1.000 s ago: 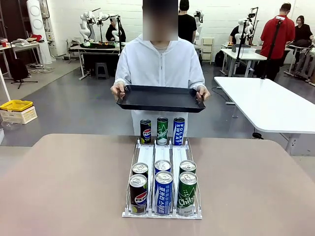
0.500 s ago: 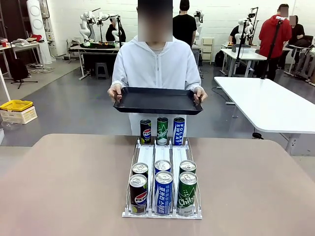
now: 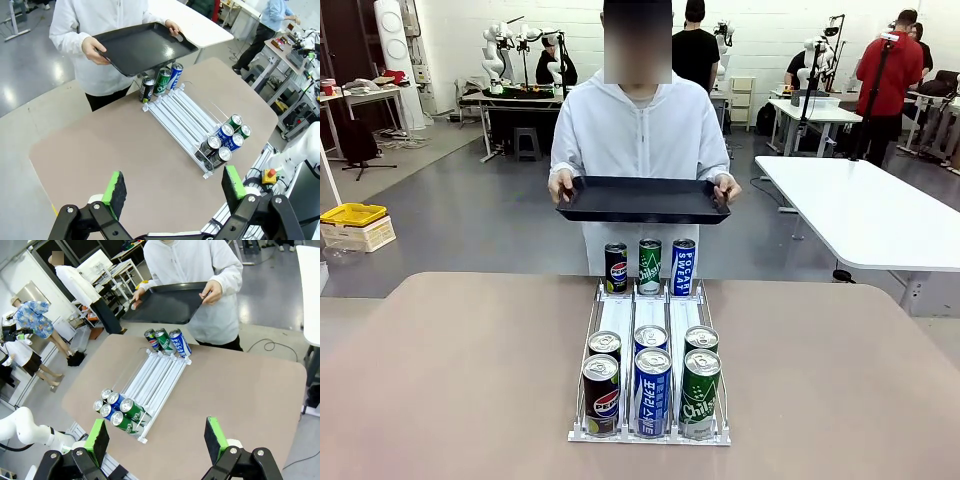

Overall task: Retrieve and hand over the desired beverage to the person.
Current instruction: Pick up a can of the same type that the person held from the Automatic Can Dispenser.

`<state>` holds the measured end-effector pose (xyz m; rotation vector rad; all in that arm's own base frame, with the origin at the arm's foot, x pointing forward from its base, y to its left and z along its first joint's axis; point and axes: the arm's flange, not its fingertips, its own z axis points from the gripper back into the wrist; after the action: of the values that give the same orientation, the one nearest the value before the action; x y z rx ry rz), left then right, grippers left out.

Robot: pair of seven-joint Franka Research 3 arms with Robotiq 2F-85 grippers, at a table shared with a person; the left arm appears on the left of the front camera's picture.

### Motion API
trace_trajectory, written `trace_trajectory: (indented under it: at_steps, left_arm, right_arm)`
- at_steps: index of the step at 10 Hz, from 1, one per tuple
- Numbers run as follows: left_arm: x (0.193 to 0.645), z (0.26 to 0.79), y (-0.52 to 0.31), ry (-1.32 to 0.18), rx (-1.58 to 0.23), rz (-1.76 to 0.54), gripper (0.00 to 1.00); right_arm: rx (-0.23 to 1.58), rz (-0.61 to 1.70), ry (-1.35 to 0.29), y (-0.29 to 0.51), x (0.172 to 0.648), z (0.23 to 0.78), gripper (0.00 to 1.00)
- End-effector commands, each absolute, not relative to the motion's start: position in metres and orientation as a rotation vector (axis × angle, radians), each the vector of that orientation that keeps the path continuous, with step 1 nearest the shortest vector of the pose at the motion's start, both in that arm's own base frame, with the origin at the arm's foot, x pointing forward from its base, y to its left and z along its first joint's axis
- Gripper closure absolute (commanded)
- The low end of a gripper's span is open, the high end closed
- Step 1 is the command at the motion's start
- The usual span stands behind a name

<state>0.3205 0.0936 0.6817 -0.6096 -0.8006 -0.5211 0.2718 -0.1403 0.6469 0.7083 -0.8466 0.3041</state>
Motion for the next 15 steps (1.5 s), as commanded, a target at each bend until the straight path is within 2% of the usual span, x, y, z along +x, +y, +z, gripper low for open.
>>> trace_trajectory:
  at_steps: [1,15]
  left_arm:
    - [0.3214,0.6824,0.0954,-0.808,-0.618,-0.545,0.0]
    - [0.3214,0.6824,0.0954,-0.808,-0.618,-0.545,0.0]
  right_arm:
    - [0.724,0.322,-0.855,-0.1403,0.2742,0.6477,0.0]
    - [0.724,0.322,-0.855,-0.1403,0.2742,0.6477,0.0]
